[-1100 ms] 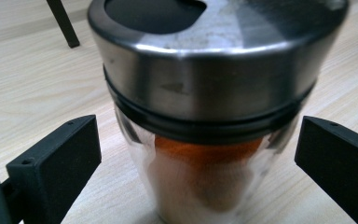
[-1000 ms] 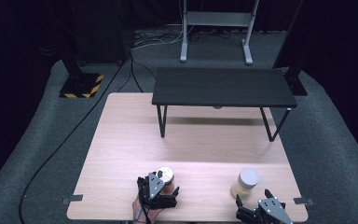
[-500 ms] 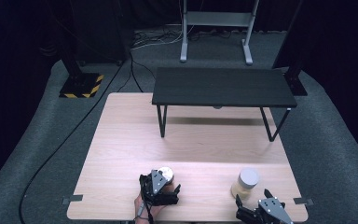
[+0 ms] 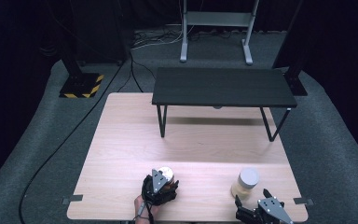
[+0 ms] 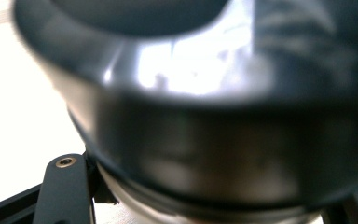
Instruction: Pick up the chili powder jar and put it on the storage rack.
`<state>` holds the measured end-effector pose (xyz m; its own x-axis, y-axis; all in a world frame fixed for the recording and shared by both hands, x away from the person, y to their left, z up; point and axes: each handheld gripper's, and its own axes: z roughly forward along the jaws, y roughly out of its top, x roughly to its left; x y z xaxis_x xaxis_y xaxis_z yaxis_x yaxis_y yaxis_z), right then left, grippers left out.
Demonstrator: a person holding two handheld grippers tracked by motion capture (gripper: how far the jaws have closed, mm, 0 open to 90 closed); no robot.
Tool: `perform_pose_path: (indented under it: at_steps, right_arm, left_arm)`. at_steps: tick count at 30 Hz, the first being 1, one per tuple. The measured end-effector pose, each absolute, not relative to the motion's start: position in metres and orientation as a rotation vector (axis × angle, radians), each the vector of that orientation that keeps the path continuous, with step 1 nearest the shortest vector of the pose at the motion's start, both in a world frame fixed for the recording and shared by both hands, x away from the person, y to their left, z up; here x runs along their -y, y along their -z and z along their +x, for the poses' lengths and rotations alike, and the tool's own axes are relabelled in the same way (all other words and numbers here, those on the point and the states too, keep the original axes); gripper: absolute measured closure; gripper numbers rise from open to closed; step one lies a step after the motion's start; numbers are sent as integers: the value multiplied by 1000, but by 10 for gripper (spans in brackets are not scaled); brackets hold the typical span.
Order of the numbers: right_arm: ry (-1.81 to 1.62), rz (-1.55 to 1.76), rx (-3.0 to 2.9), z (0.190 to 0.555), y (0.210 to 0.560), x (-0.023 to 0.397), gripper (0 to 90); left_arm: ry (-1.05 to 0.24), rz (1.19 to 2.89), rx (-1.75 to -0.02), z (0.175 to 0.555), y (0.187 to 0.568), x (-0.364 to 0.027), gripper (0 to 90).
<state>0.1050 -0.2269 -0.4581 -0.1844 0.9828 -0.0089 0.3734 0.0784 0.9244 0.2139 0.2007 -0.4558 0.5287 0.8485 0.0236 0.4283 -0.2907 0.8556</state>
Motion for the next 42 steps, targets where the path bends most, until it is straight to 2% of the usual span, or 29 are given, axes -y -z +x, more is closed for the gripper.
perform_pose_path:
  at_steps: [22, 42]
  right_arm:
    - [-1090, 1377, -1645, 105, 458, 229, 0]
    - [-1083, 1386, -1646, 105, 457, 230, 0]
  left_arm:
    - [-611, 1897, -1026, 219, 439, -217, 312]
    - [-564, 1899, -1016, 244, 424, -232, 312]
